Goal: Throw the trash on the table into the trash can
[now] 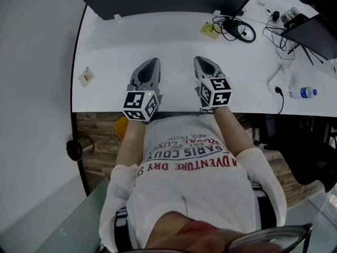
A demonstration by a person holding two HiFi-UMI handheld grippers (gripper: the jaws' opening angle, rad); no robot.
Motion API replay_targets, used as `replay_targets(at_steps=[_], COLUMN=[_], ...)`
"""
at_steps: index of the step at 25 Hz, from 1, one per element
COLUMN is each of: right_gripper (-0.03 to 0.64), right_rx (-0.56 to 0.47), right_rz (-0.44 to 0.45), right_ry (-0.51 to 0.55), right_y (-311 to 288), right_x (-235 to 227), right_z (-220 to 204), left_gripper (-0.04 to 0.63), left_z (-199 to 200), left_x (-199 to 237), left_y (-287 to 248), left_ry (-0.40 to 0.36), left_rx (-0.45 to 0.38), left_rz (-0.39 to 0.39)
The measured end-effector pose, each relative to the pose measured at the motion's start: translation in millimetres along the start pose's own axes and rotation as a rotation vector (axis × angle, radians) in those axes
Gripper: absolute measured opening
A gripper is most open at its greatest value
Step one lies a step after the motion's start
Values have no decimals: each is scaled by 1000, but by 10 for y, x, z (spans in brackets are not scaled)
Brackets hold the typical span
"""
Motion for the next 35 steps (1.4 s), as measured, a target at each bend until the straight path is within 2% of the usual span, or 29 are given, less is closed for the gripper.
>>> replay_targets(at_steps=[6, 10, 12, 16, 23, 24, 25, 26, 32, 35], right_gripper=[26, 26, 26, 26, 29, 59, 146, 181, 206, 229], right_rx=[36, 76, 90, 131, 237, 252, 272, 295, 411, 454], right_rz=[-26, -66, -84, -112, -190, -203, -208, -209, -209, -248], right_ry=[22, -23, -46, -12, -29, -33, -36, -39, 16, 64], right_y=[-64, -267, -405, -743, -1226, -1317, -1413, -1508, -1919, -2024], right_x=[-152, -393, -541, -873, -1535, -1632, -1718, -1793, -2051, -2149], right_z=[-138, -232, -217, -201, -509, -563, -626, -695, -1120, -1279], left_gripper=[23, 23, 23, 23, 23, 23, 23, 23, 23, 23], left_z=[-156, -306, -386, -549, -951, -1002, -1053, -1108, -1459, -1605], left_x=[-4, 63, 86, 207, 328, 352, 384, 423, 617, 678], left_y=[-18, -193, -340, -765, -1520, -1616, -1713, -1809, -2197, -2242], left_ry=[3, 11, 15, 48, 51, 55, 63, 71, 86, 114], left_rx=[57, 96, 120, 153, 222, 228, 232, 237, 293, 322], left_rz=[-1, -19, -41, -66, -121, -127, -129, -129, -124, -130])
Point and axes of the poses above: the fingertips, and each gripper's own axes: y backward along the fingers, x to its left, z out of its top, the point moved 3 cm from there along y, backward along the fingers, and after that the axes turned 13 degrees about -x, right-handed, at the moved point
